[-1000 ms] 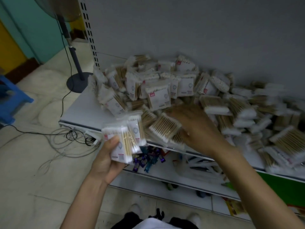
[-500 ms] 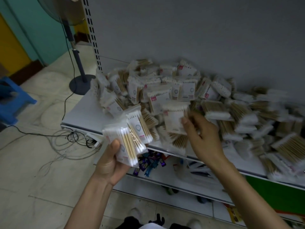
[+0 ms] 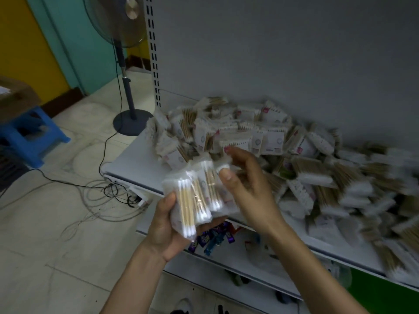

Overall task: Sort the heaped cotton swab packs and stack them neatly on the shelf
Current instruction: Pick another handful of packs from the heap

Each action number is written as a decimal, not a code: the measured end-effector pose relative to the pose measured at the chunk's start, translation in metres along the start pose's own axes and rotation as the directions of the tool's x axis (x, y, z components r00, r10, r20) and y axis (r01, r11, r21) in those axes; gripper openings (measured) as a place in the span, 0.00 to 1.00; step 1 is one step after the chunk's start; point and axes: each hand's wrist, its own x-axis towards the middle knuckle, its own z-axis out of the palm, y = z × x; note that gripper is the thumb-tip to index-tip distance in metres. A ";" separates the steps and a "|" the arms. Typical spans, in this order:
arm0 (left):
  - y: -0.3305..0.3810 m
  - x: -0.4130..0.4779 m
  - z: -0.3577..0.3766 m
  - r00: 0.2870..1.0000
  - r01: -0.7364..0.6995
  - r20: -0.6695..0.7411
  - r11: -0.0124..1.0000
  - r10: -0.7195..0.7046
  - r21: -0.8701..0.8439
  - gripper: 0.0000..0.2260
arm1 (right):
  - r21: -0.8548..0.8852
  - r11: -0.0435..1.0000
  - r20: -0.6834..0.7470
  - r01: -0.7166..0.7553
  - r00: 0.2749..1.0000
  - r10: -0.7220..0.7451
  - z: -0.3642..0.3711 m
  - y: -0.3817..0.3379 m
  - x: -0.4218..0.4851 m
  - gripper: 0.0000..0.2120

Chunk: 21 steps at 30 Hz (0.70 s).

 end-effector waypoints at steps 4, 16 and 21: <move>-0.009 -0.003 0.000 0.997 0.005 0.079 1.000 -0.004 -0.013 0.23 | 0.079 0.993 0.259 0.084 0.960 -0.102 0.001 -0.013 0.009 0.28; 0.006 -0.005 -0.006 0.998 0.059 -0.018 0.997 -0.058 0.040 0.29 | 0.224 0.971 0.077 0.087 0.991 -0.107 0.030 -0.015 0.020 0.13; 0.006 0.007 -0.009 0.997 0.012 0.076 0.999 -0.015 0.042 0.20 | 0.145 0.987 0.022 0.068 0.997 -0.072 0.029 -0.016 0.031 0.17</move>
